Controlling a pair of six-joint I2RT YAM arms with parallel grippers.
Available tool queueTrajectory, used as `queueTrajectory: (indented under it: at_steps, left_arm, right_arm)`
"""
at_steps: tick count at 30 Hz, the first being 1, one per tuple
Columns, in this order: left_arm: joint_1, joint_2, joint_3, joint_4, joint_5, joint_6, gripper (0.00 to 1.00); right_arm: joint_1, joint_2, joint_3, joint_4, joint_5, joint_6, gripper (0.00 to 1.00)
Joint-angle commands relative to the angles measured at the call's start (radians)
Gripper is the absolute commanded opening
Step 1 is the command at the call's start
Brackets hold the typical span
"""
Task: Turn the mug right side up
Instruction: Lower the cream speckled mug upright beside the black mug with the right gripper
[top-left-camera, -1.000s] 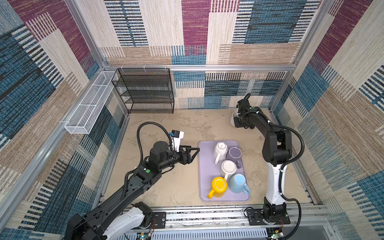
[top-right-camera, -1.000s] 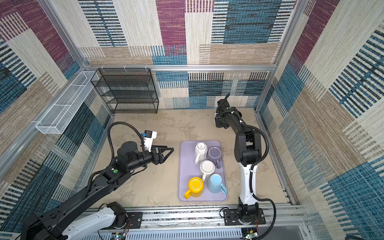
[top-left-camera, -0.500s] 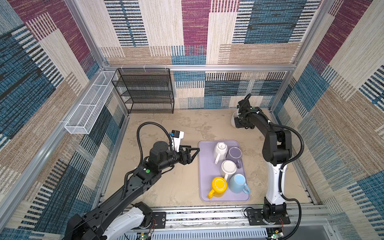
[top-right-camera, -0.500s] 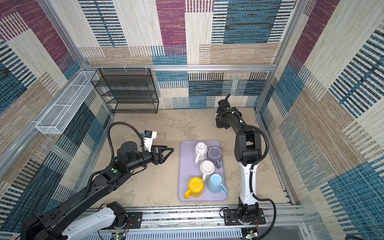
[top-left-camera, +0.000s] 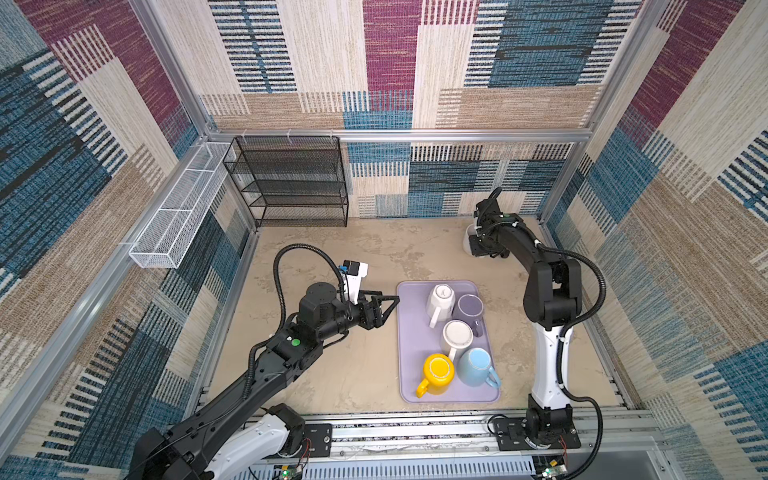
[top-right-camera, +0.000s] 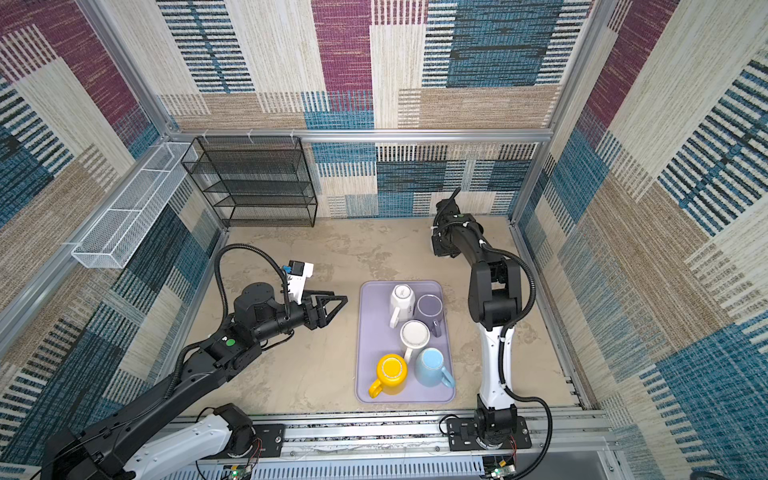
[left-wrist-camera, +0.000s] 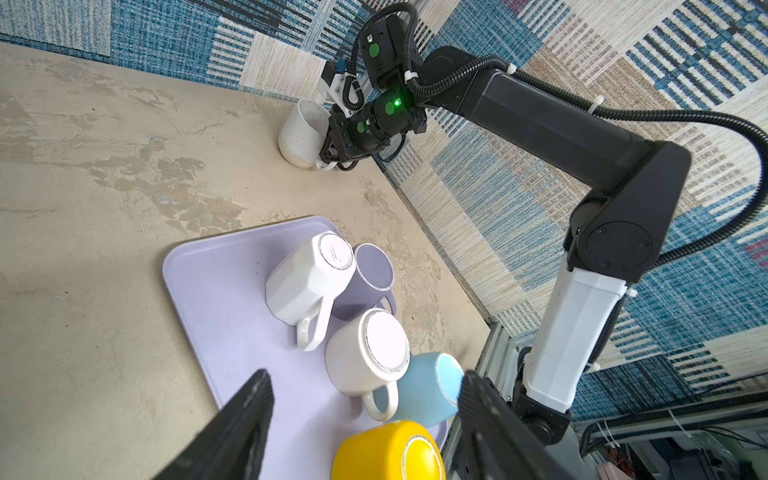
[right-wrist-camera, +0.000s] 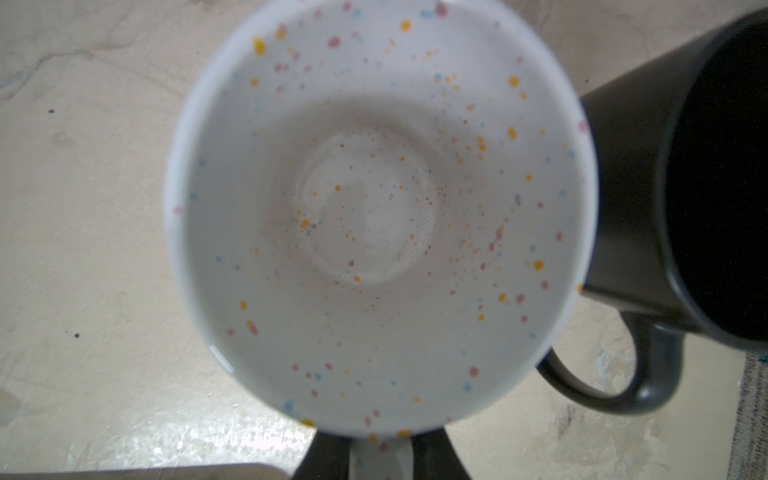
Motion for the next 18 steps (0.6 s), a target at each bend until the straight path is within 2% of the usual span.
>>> queueTrajectory:
  at_steps: [1, 5, 8, 11, 18]
  left_arm:
    - [0.001, -0.004, 0.006, 0.017, -0.002, 0.023, 0.72]
    - [0.001, -0.001, 0.004, 0.019, -0.002, 0.024, 0.72]
    - [0.001, -0.001, 0.006, 0.019, -0.003, 0.023, 0.72]
    - [0.002, -0.001, 0.005, 0.021, -0.002, 0.024, 0.72]
    - [0.001, 0.0, 0.005, 0.019, -0.004, 0.026, 0.72]
  right_arm:
    - [-0.001, 0.004, 0.015, 0.027, 0.026, 0.005, 0.0]
    - [-0.002, 0.007, 0.018, 0.023, 0.025, 0.004, 0.01]
    - [-0.002, 0.004, 0.018, 0.023, 0.022, 0.005, 0.1]
    - [-0.002, 0.003, 0.02, 0.023, 0.023, 0.004, 0.16]
    - [-0.004, 0.001, 0.024, 0.023, 0.023, 0.006, 0.24]
